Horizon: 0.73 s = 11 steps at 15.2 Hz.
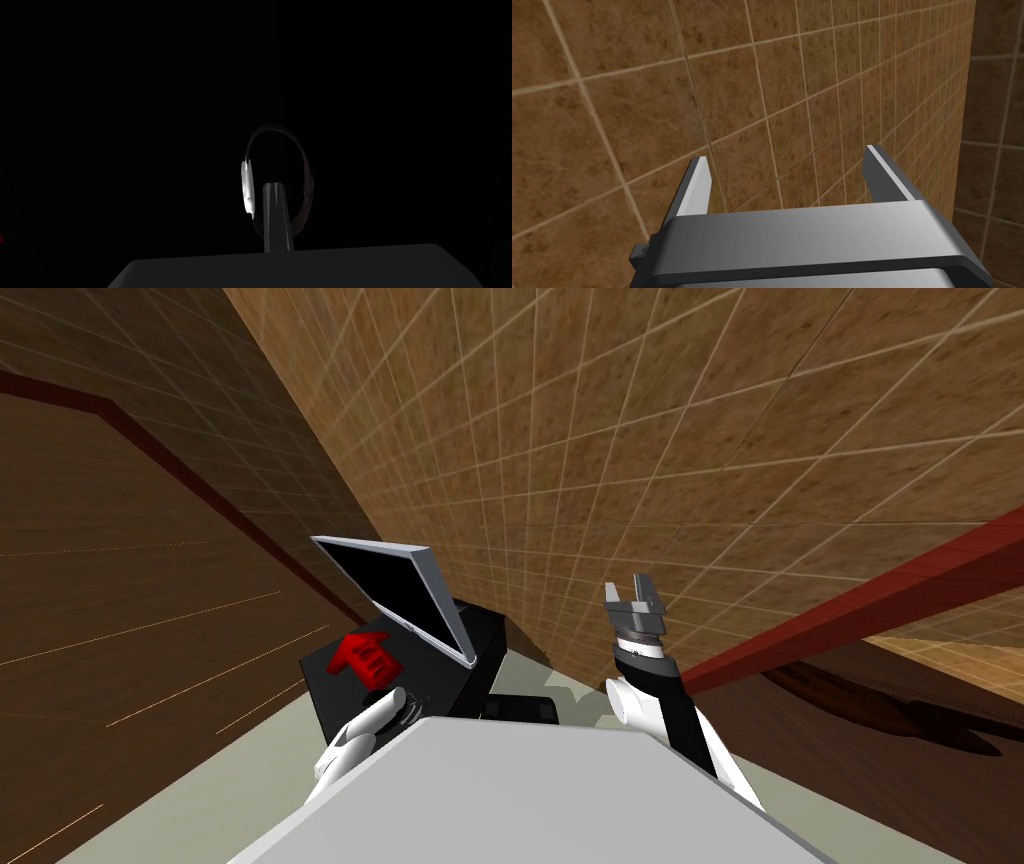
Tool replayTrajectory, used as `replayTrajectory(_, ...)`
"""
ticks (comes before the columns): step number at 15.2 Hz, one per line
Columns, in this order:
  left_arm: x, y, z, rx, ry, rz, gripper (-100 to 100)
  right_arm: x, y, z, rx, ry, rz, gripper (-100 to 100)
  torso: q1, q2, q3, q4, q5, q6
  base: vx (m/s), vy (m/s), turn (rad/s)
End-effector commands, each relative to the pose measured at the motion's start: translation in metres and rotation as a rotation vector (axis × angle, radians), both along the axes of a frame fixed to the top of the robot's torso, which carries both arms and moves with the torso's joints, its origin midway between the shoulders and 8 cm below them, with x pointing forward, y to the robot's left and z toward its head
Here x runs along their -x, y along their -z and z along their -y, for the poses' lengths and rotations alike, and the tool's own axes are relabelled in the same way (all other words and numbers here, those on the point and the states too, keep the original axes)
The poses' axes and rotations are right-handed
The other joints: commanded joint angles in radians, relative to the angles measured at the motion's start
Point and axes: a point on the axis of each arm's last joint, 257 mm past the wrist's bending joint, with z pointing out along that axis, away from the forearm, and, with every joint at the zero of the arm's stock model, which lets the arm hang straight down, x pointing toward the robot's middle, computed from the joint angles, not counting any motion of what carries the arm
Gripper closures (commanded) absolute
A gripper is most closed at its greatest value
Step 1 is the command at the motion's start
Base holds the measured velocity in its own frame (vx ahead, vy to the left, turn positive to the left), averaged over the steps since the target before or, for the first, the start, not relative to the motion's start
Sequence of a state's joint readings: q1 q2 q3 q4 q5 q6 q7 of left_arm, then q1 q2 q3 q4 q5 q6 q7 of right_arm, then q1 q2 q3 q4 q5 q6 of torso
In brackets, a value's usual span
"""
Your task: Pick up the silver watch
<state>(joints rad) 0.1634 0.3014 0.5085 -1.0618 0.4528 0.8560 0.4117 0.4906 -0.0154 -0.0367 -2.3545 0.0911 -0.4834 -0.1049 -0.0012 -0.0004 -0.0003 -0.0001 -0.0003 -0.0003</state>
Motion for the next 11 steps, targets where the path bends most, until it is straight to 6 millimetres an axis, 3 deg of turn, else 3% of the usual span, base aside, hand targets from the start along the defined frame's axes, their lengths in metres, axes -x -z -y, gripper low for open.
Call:
replayTrajectory(1,0.0,0.0,0.0,0.0,0.0,0.0,100,0.0,0.0,0.0,0.0,0.0,0.0,0,0.0,0.0,0.0,0.0,0.0,0.0,0.0,0.0,0.0)
replayTrajectory(6,0.003,-0.017,-0.016,0.0,-0.01,-0.008,100,0.0,0.0,0.0,0.0,0.0,0.0,0,0.0,0.0,0.0,0.0,0.0,0.0,-0.001,0.001,-0.003)
replayTrajectory(7,0.002,-0.012,-0.012,-0.002,-0.007,-0.004,100,0.0,0.0,0.0,0.0,0.0,0.0,0,0.0,0.0,0.0,0.0,0.0,0.0,0.0,0.0,0.0)
replayTrajectory(8,0.009,-0.009,-0.015,-0.01,0.01,-0.036,-100,0.0,0.0,0.0,0.0,0.0,0.0,0,0.0,0.0,0.0,0.0,0.0,0.0,0.048,-0.059,-0.055)
replayTrajectory(11,0.025,-0.005,-0.022,-0.032,0.033,-0.09,-100,0.0,0.0,0.0,0.0,0.0,0.0,0,-0.009,-0.008,-0.004,-0.001,-0.002,0.0,0.141,-0.144,-0.062)
